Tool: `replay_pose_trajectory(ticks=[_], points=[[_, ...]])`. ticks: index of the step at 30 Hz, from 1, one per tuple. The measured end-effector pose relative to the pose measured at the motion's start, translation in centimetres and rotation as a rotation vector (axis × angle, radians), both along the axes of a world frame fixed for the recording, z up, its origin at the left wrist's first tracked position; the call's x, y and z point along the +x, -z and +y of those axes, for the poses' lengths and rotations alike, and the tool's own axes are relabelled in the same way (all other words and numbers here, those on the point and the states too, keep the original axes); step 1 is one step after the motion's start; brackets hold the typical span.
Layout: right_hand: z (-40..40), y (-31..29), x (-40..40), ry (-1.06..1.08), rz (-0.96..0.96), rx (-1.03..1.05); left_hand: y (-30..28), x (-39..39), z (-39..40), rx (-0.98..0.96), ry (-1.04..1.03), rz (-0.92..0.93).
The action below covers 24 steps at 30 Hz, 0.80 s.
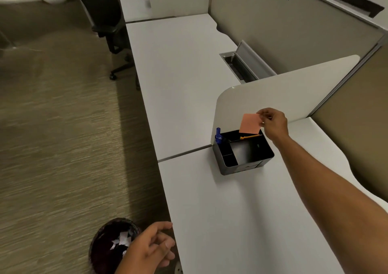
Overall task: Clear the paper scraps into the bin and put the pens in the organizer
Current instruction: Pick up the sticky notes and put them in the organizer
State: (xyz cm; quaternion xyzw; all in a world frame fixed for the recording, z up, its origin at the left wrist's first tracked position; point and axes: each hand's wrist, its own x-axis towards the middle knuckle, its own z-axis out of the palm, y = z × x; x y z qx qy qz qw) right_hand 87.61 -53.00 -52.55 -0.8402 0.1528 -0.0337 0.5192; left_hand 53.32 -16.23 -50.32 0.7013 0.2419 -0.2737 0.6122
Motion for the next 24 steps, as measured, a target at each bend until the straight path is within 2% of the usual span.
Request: replay_pose_trajectory(ticks=[7,10,15,17,20,24], points=[[0.9,2.2,-0.9,-0.024,0.083,-0.101,1.0,-1.2,1.6,0.008,-0.047,0.014],[0.8,2.4,-1.3,0.068,0.115,-0.078,1.2,-1.4,1.7,-0.011,-0.050,0.006],[3.7,1.6,-4.4,0.149,-0.048,-0.173,1.2,-1.1,1.8,-0.040,-0.083,-0.029],[7.3,1.6,-7.5,0.068,-0.131,-0.189,1.0,-0.8,2.0,-0.027,-0.113,-0.056],[13.9,2.5,-14.0,-0.184,-0.256,-0.187,0.4,-0.4,2.7,0.020,-0.139,-0.130],[22.7,3.2,-22.2,-0.513,-0.293,-0.265,0.1,0.4,4.6,0.098,-0.194,-0.255]])
